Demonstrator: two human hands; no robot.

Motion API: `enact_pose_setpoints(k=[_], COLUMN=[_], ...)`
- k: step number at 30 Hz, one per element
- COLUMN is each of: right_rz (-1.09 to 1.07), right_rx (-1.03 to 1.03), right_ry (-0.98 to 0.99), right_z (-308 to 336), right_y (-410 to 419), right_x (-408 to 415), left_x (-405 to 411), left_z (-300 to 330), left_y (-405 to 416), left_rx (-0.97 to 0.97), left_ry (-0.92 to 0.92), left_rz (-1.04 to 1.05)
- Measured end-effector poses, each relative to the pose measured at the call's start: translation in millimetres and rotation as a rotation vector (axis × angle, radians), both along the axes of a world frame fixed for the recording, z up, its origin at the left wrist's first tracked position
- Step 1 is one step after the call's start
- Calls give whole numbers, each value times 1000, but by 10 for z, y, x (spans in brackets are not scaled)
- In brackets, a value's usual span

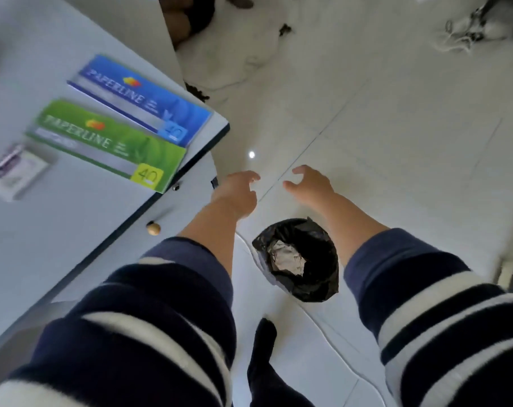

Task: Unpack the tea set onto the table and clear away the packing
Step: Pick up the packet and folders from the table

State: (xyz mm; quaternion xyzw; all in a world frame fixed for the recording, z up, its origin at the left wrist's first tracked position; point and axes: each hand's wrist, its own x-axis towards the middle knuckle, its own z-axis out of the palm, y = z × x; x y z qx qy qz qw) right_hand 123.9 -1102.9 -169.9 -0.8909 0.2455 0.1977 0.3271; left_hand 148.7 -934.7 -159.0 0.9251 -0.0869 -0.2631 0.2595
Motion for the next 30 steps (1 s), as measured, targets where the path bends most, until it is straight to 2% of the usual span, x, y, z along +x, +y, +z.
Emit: enact_pose_setpoints(k=[5,10,16,19,21,24,27,30], right_rz=[167,357,561,629,618,542,526,510], right_rx=[-59,-42,-54,-213,-290,-244,-237,-222], right_ry=[-167,-230,-196,-177,-161,-28,71,87], right_z=[706,988,881,772,755,772,826,826], right_y=[729,1659,2562,2893,3036,3166,3236,3279], right_x=[720,1167,1444,1462,1483,1581,1669,1707], left_x=[347,579,719,694,705,818,872,964], left_z=[773,1035,805,637,614,665,666,597], left_y=[685,1735,2857,3173,3242,3305,3391,3507], left_rx=[-95,45,233,290,349,450,380,96], left_ry=[-172,-294,-159,-37,-27,-9,58,137], left_rz=[215,469,608,603,579,587,643,773])
